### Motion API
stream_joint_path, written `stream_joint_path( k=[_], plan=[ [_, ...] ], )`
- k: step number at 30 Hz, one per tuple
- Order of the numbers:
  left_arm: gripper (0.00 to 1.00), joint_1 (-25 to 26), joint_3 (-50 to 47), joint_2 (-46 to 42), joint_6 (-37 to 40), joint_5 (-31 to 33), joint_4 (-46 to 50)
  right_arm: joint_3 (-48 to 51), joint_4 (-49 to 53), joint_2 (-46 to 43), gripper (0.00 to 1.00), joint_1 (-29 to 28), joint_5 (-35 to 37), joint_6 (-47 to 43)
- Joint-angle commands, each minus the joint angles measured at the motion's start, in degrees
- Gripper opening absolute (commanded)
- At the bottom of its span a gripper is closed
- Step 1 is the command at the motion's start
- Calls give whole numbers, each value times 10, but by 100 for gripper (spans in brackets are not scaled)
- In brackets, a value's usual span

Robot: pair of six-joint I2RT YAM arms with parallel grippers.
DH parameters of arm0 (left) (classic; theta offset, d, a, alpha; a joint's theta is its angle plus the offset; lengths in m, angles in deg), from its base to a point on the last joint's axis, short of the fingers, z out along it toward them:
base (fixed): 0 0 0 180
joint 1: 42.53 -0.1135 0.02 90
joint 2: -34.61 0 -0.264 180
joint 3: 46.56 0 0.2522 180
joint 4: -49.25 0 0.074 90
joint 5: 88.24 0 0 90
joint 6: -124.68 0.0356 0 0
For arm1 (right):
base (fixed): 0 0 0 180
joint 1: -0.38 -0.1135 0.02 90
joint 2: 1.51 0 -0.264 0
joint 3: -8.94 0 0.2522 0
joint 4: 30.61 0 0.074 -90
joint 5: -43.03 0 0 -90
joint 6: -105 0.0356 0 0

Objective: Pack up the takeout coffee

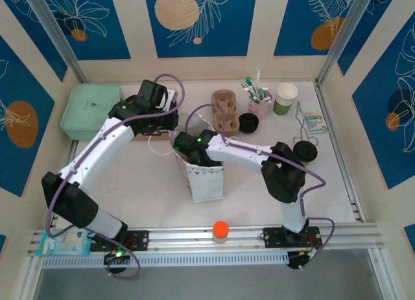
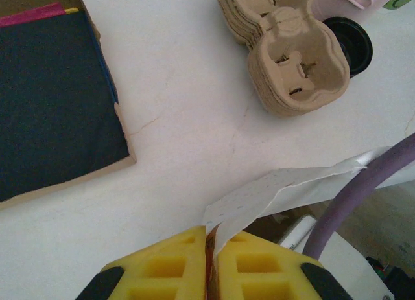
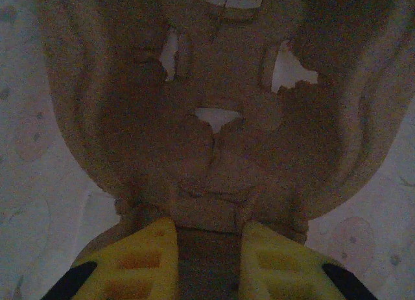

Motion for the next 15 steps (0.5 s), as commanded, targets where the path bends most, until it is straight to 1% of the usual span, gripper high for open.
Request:
stream_joint_path(
  k=[1, 15],
  plan=[
    [11, 3, -6, -13, -16, -3, -13, 14, 4, -8, 21, 2, -10, -4],
    [11, 11, -19, -45, -28, -1, -15, 28, -37, 34, 23, 16, -27, -9]
  ],
)
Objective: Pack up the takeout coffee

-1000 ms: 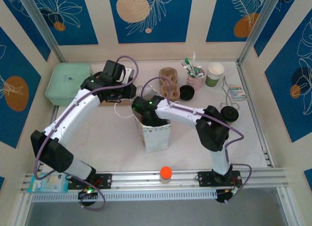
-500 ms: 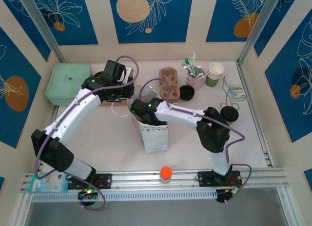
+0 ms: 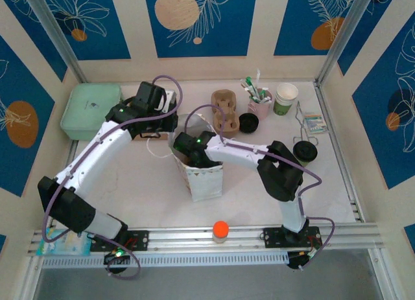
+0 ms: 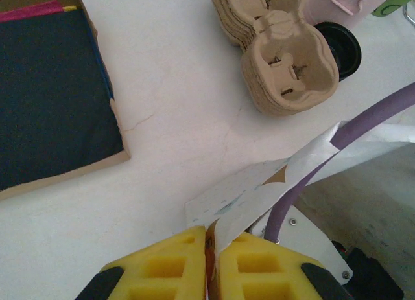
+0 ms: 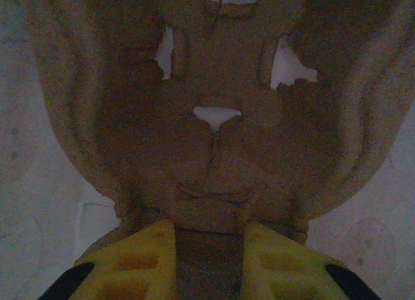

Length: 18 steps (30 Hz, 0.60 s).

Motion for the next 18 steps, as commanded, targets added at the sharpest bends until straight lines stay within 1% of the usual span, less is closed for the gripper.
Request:
stream_joint_path(
  k=[1, 7, 10, 18],
  plan=[
    [11, 5, -4, -21, -11, 0, -11, 16, 6, 20, 23, 7, -19, -6],
    [11, 9, -4, -25, -12, -2, -10, 20, 2, 25, 23, 10, -24, -7],
    [11, 12, -5, -27, -13, 0, -8, 21, 0, 29, 29, 9, -31, -7],
    [11, 14, -10, -33, -13, 11, -7, 24, 5, 8, 32, 3, -26, -6]
  ],
)
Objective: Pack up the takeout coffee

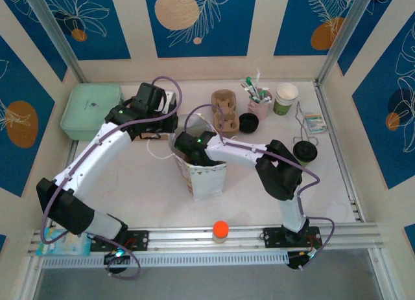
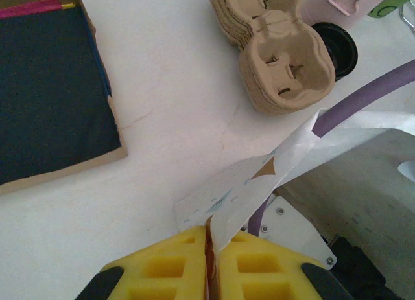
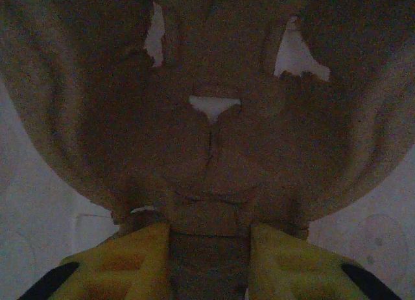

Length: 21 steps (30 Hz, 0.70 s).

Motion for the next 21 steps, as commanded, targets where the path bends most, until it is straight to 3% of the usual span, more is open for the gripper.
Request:
stream_joint_path(
  k=[1, 6, 21],
  plan=[
    [11, 5, -4, -24, -4, 9, -7, 17, 21, -2, 33, -4, -16, 1],
    [11, 5, -4, -24, -3, 16, -5, 13, 29, -20, 60, -5, -11, 1],
    [12, 7, -4, -29, -4, 25, 2, -61, 96, -65, 79, -3, -10, -5]
  ],
)
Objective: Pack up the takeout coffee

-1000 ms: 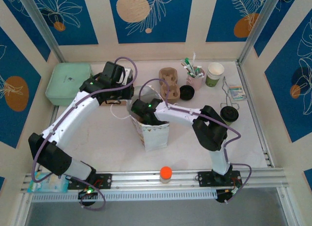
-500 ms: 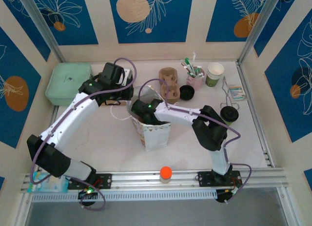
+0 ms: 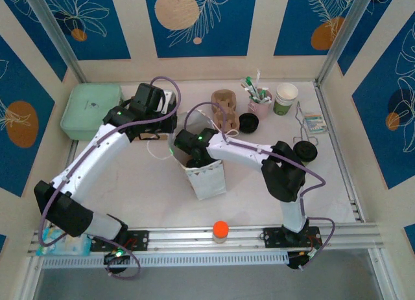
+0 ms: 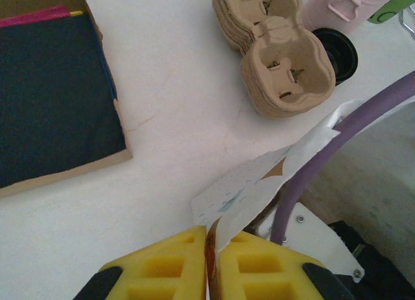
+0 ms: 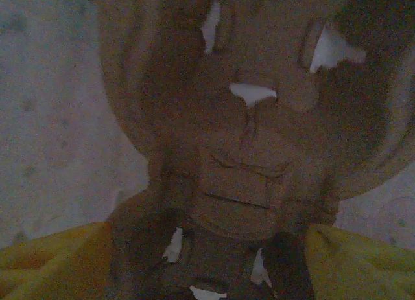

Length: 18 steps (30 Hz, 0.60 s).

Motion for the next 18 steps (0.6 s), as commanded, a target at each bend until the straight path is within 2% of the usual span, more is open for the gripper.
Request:
stream_joint_path(
  k=[1, 14, 18],
  plan=[
    [12, 5, -2, -18, -4, 12, 3, -31, 40, -44, 80, 5, -13, -1],
    [22, 9, -8, -23, -10, 9, 2, -89, 50, -80, 83, 21, -38, -12],
    [37, 9, -9, -24, -9, 8, 1, -121, 68, -81, 83, 24, -32, -20]
  ],
)
